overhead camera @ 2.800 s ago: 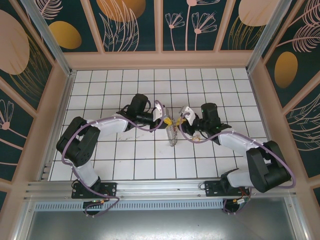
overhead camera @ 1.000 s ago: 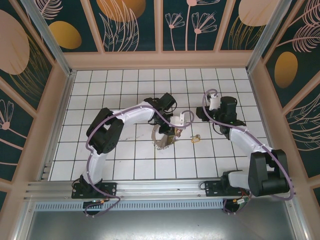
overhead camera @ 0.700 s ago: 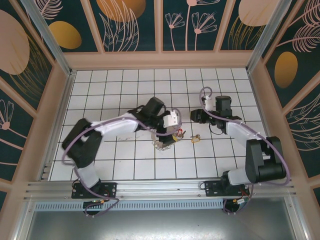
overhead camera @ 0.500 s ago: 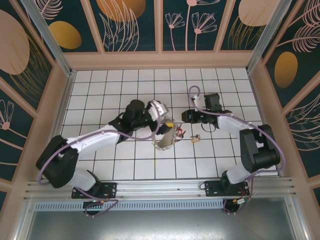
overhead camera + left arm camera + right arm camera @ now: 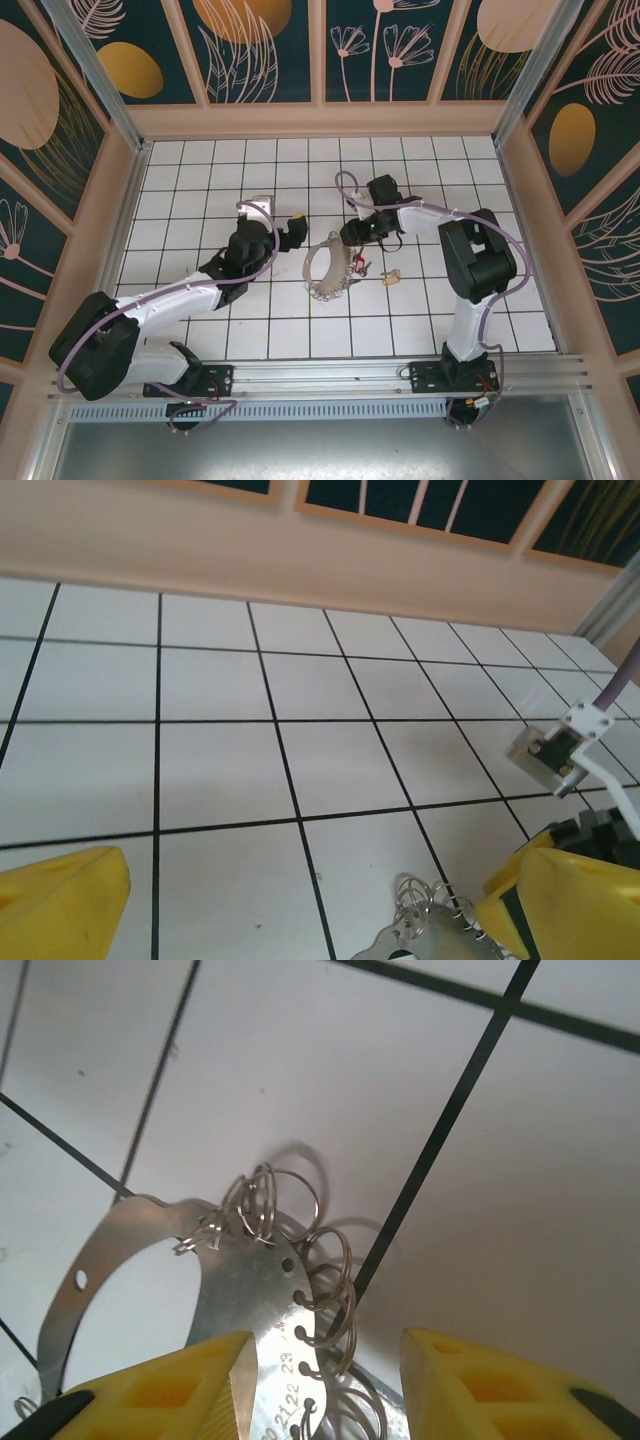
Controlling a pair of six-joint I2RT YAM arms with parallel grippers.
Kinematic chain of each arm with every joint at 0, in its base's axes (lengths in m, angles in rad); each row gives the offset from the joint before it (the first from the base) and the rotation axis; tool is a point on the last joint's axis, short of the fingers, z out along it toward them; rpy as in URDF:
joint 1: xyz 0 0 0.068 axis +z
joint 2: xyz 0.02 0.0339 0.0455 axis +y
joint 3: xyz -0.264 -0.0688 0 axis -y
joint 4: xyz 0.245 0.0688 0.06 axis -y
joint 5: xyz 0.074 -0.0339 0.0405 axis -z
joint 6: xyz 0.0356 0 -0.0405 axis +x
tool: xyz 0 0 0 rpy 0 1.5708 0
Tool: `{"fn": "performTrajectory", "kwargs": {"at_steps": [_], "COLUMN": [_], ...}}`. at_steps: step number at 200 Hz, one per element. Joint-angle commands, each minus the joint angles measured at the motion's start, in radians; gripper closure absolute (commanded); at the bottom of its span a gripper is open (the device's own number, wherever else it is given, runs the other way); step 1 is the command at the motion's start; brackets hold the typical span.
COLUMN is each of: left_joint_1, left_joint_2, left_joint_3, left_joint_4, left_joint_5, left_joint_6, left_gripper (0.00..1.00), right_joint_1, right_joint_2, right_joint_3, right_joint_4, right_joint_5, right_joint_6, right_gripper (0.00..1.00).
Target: Put the keys on the keyring
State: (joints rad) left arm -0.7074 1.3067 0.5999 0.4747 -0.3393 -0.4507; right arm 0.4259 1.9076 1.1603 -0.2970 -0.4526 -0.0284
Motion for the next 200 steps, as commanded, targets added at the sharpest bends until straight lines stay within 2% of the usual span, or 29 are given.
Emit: {"fn": "performTrajectory", "kwargs": {"at_steps": [1, 44, 58, 84, 122, 149, 171, 200], "left_joint_1": [0.002, 0.003, 0.002, 0.003, 0.002, 0.005, 0.011, 0.085], "left_joint_2": [-0.011, 0.010, 0.023, 0.040, 0.049, 0.057, 0.068, 0.100], "left_joint_3": [-0.002, 0.020, 0.036, 0.054, 0.060, 0.070, 0.089, 0.092], "left_joint_4": [0.043, 0.030, 0.015, 0.007, 0.010, -0.009, -0.049, -0.120], "left_joint_5": [-0.045, -0.017, -0.002, 0.014, 0.002, -0.016, -0.016, 0.081], "left_joint_6": [-0.089, -0.057, -0.052, -0.055, -0.060, -0.080, -0.101, -0.200], "left_gripper": [0.01, 0.01, 0.01, 0.01, 0.01, 0.01, 0.01, 0.01], "right_joint_1": [0.017, 0.040, 0.042, 0.047, 0.054, 0.052, 0.039, -0.018], "right_joint_2": [0.034, 0.068, 0.082, 0.101, 0.111, 0.063, -0.008, -0.111], "right_joint_3": [0.044, 0.060, 0.060, 0.058, 0.036, -0.002, -0.052, -0.167], "right_joint_4": [-0.080, -0.086, -0.084, -0.078, -0.037, 0.046, 0.145, 0.344], "right_joint_5": [-0.001, -0.013, -0.007, -0.004, 0.024, 0.027, -0.011, -0.144], "right_joint_6": [-0.028, -0.013, -0.004, 0.013, 0.068, 0.120, 0.148, 0.218], "right_gripper": [0.58, 0.63, 0.67, 0.68, 0.79, 0.91, 0.96, 1.00]}}
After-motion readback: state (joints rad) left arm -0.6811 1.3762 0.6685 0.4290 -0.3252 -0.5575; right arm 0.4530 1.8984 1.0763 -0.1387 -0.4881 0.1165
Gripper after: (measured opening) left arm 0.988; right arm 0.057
